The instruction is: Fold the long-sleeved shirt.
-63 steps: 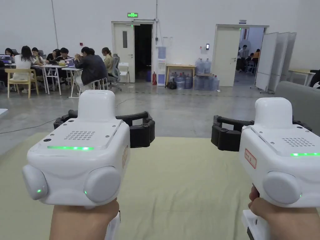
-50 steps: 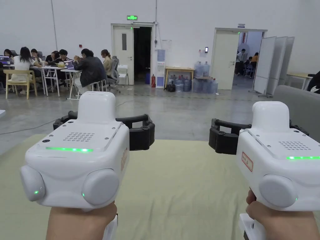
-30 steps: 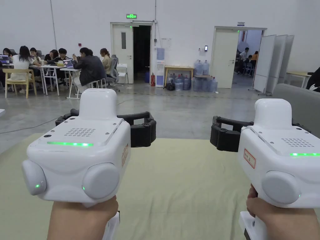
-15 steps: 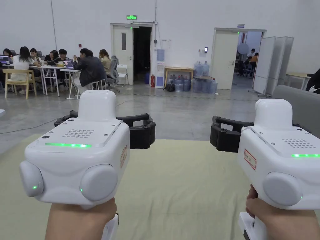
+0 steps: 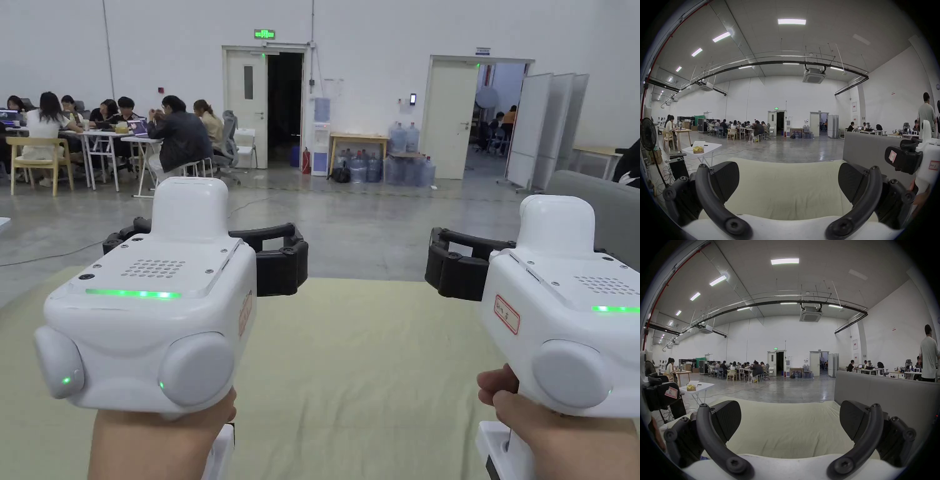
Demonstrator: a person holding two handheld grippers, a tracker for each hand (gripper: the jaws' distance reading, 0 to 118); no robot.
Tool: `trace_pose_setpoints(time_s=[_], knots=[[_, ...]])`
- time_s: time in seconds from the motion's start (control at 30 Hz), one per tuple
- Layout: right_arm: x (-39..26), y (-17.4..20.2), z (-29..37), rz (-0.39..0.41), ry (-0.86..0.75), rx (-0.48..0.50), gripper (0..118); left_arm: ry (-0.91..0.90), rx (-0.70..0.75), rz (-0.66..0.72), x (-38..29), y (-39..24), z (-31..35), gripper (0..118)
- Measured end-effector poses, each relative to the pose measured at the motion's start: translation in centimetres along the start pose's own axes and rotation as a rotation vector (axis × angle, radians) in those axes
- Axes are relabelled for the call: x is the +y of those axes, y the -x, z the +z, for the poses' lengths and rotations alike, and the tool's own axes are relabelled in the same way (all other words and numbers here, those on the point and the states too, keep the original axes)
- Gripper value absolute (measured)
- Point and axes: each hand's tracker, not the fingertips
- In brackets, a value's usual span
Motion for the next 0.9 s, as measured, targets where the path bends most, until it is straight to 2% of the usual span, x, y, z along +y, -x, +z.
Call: trace_pose_setpoints(time_s=[0.13, 0.33, 0.37, 0.4, 0.43, 0.47, 0.5, 0.53, 0.57, 0.67, 0.8, 0.9], knots=[[0.0, -0.1, 0.1, -0.013, -0.001, 0.016, 118, -0.015, -0.018, 0.04, -0.1, 0.5, 0.2, 118], [0.0, 0.1, 0.1, 0.002, -0.009, 0.021, 118, -0.013, -0.002, 0.017, 0.1, 0.3, 0.1, 118], [0.0, 0.2, 0.3, 0.006, -0.005, 0.022, 112, -0.012, -0.03, 0.016, 0.0, 0.4, 0.4, 99], [0.0, 0.4, 0.5, 0.012, 0.001, 0.032, 54, -0.018, -0.077, 0.032, -0.1, 0.5, 0.7, 0], [-0.1, 0.5, 0.7, 0.021, -0.013, 0.063, 2, -0.032, -0.125, 0.039, -0.1, 0.5, 0.8, 0], [-0.3, 0.8, 0.8, 0.058, -0.029, 0.055, 2, -0.018, -0.163, 0.028, -0.3, 0.3, 0.5, 0], [-0.6, 1.2, 0.7, 0.108, 0.013, -0.042, 2, -0.009, -0.148, 0.039, -1.0, -0.2, 0.7, 0], [-0.9, 1.4, 0.6, 0.114, 0.01, -0.047, 2, -0.009, -0.139, 0.024, -1.4, -0.8, 0.8, 0], [-1.4, 1.1, 0.7, 0.09, 0.004, -0.01, 2, -0.015, -0.116, -0.006, -1.9, -1.5, 1.0, 0], [-1.8, 0.2, 0.7, 0.046, 0.021, -0.002, 2, -0.018, -0.088, -0.077, -2.5, -2.7, 0.9, 0], [-2.0, 0.3, 0.0, 0.078, 0.06, 0.009, 2, 0.026, -0.099, 0.037, -2.2, -0.9, 0.8, 0], [-2.6, 3.6, -0.8, 0.065, 0.15, 0.129, 2, 0.078, -0.047, 0.075, -1.5, 3.6, 2.0, 0]])
